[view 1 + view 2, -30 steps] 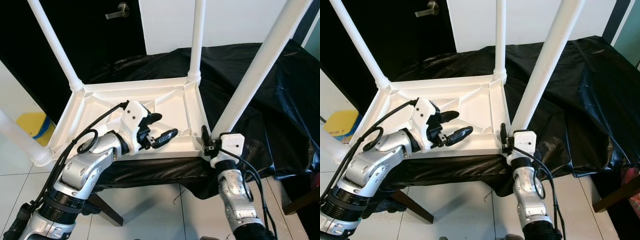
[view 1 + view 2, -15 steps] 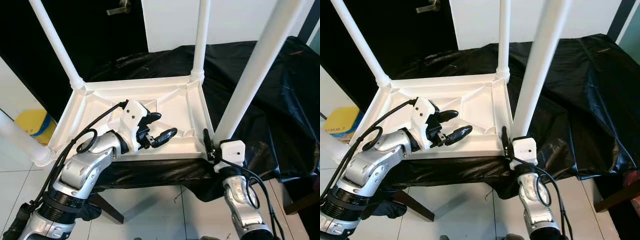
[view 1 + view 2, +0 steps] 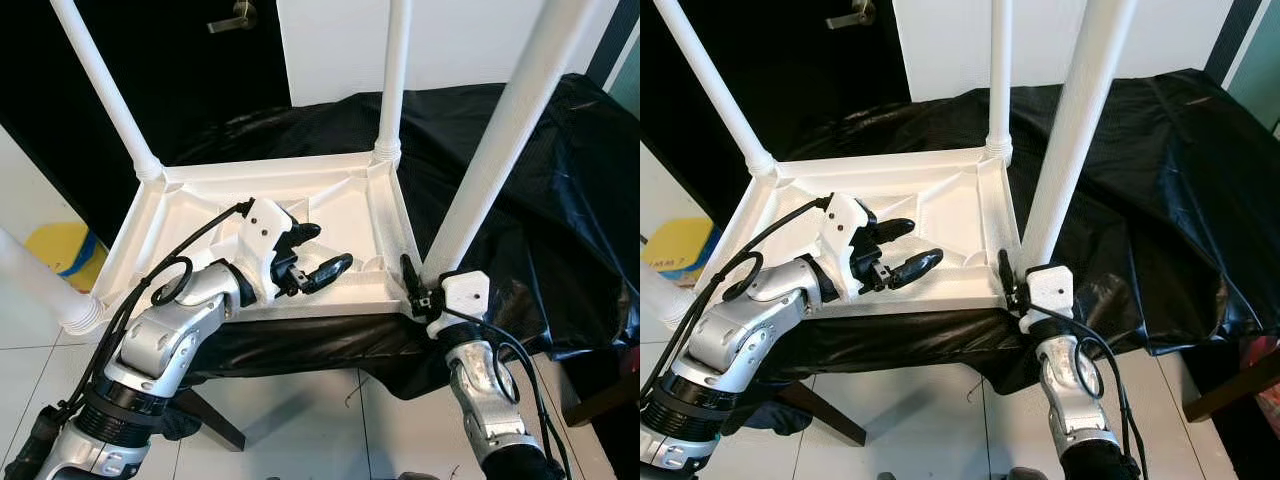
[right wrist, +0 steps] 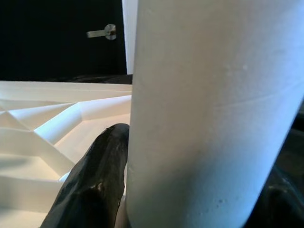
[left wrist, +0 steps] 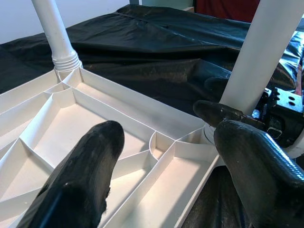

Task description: Building children table

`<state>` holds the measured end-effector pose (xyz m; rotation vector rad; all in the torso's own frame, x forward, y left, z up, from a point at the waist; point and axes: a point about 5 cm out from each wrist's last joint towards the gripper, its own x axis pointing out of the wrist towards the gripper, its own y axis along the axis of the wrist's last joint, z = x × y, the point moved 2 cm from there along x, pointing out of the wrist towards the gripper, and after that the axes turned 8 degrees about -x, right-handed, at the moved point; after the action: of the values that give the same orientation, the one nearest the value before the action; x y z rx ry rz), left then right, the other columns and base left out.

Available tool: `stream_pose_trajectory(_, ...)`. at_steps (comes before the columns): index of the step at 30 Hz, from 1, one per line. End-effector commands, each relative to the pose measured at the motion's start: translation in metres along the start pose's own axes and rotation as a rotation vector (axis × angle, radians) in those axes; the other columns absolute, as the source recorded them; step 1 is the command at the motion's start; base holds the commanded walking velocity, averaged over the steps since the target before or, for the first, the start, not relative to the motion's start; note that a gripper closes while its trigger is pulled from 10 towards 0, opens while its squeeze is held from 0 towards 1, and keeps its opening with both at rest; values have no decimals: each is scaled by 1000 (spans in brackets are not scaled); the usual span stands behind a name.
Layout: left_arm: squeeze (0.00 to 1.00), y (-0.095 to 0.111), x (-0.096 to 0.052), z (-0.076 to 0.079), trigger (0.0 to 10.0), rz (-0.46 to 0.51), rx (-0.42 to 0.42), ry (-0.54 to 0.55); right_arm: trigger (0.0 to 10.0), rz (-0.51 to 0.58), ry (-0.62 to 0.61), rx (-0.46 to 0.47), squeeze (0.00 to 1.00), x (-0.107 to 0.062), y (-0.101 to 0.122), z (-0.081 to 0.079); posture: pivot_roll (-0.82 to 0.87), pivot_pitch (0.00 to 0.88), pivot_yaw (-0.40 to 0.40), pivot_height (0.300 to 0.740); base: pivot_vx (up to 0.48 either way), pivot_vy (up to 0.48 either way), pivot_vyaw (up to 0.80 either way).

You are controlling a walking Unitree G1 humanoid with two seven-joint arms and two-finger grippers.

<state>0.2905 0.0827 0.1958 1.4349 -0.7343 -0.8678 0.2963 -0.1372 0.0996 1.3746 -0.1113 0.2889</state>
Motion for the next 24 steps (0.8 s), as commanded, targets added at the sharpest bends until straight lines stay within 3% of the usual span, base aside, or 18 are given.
stream_pose_trajectory(1, 0, 3, -2, 3, 10000, -12, 22, -77, 10000, -175, 12, 15, 0, -20, -34, -6, -94, 60, 80, 740, 0, 0, 0)
stream_pose_trajectory(6, 0, 3, -3, 3, 10000, -13, 24, -74, 10000, -149, 27, 18, 0, -23, -33, -12, -93, 58, 80, 740, 0, 0, 0)
stream_pose_trajectory(10, 0, 3, -3, 3, 10000, -13, 25, -74, 10000, -125, 58, -77, 0, -23, -29, -10, -95, 55, 81, 740, 0, 0, 0)
stream_pose_trajectory(16, 0, 4, -3, 3, 10000, -12, 26, -75, 10000, -121, 65, -81, 0, -23, -28, -9, -96, 53, 83, 740, 0, 0, 0)
stream_pose_trajectory(24, 0, 12, 0, 2, 10000, 31, 30, -92, 10000, 62, -36, -85, 0, 3, 34, -1, -104, 42, 77, 740, 0, 0, 0)
